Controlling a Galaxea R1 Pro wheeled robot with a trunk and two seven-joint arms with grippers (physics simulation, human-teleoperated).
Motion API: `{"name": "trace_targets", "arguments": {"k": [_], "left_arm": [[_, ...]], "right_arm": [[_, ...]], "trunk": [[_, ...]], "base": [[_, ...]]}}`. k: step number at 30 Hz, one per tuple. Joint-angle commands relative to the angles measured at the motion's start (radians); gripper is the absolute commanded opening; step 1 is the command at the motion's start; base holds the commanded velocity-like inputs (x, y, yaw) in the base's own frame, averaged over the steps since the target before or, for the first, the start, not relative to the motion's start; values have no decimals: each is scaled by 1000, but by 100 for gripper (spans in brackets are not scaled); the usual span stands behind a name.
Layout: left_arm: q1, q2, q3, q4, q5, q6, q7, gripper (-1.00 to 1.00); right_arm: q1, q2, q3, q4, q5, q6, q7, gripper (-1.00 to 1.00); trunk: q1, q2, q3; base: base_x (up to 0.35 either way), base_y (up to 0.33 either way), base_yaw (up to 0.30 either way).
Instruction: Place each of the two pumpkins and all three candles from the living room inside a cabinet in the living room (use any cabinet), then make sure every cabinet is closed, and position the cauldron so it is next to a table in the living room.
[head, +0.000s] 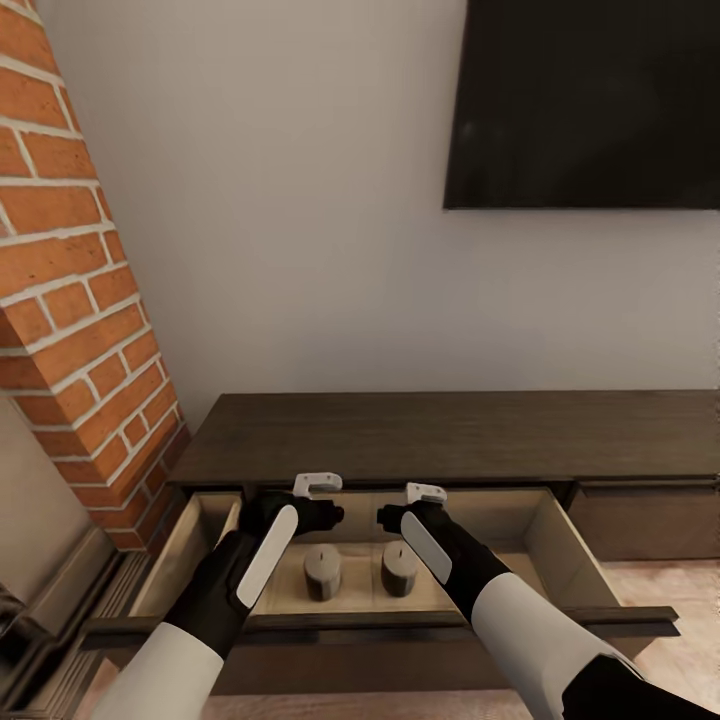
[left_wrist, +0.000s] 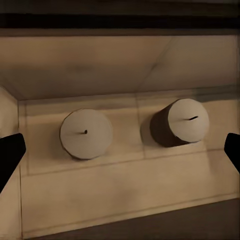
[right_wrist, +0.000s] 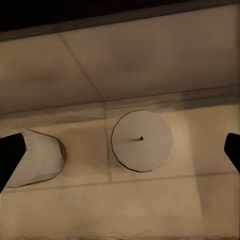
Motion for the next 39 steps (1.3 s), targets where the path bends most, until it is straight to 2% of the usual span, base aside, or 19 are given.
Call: {"name": "trace_targets", "arguments": {"k": [1, 7, 17, 31, 39], "left_arm": [[-1, 0, -1, -1, 11, 2, 10, 100], [-1, 0, 0, -1, 10, 2, 9, 100], [0, 0, 1, -2, 11, 2, 8, 100], [0, 0, 1, -3, 10, 1, 8, 100], [0, 0, 1, -3, 10, 1, 8, 100]], "right_arm": [[-1, -1, 5, -2, -9, 2, -9, 100], [-1, -3, 5, -12, -8, 0, -9, 100], [-1, -4, 5, -21, -10, -33, -7, 100], [-1, -4, 6, -23, -9, -37, -7, 100], [-1, -4, 6, -25, -9, -37, 3, 100]], "trunk": [[-1, 0, 3], [-5, 4, 26], [-43, 74, 57], [-97, 172, 101], [-128, 228, 129]], "base": [[-176, 35, 0], [-80, 12, 0], [-54, 7, 0], [-128, 37, 0], [-20, 6, 64]]}}
